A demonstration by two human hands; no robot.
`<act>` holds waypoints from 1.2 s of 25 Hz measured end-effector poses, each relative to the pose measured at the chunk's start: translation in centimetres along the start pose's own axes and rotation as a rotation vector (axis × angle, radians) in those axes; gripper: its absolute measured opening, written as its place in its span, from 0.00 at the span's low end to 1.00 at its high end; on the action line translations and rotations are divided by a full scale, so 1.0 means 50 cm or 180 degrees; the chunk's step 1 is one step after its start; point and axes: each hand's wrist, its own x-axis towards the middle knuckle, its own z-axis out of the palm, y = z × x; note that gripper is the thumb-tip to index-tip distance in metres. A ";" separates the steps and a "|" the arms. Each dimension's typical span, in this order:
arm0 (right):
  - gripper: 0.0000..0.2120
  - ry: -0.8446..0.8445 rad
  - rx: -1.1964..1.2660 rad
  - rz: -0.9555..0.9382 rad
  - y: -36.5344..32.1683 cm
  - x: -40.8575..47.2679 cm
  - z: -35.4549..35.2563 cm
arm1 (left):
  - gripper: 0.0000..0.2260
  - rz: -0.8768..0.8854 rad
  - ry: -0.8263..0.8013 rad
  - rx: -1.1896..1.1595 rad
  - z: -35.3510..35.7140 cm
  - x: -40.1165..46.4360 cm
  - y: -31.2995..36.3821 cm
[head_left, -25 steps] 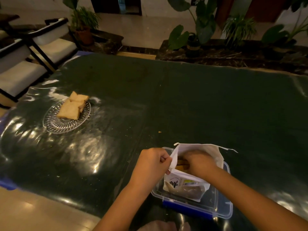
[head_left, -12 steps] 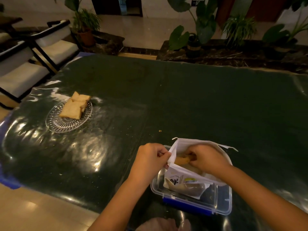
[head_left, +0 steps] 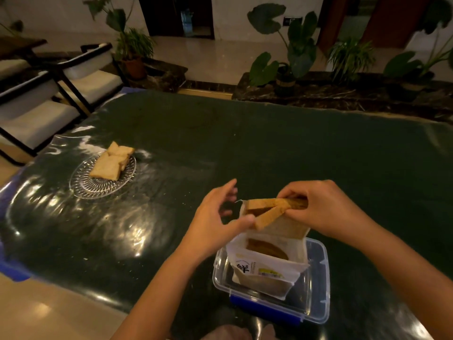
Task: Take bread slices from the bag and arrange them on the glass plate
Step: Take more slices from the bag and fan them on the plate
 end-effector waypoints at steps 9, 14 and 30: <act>0.10 0.0038 0.0099 -0.0751 -0.067 0.027 -0.069 | 0.16 0.0711 0.0561 -0.0703 -0.010 -0.017 0.028; 0.17 0.0007 0.1129 -0.0785 -0.119 0.090 -0.055 | 0.09 0.0641 0.1082 -0.1268 -0.080 -0.035 0.035; 0.17 0.0434 0.3120 0.0072 -0.489 0.258 0.472 | 0.11 -0.0010 0.1703 -0.1199 -0.571 -0.253 -0.250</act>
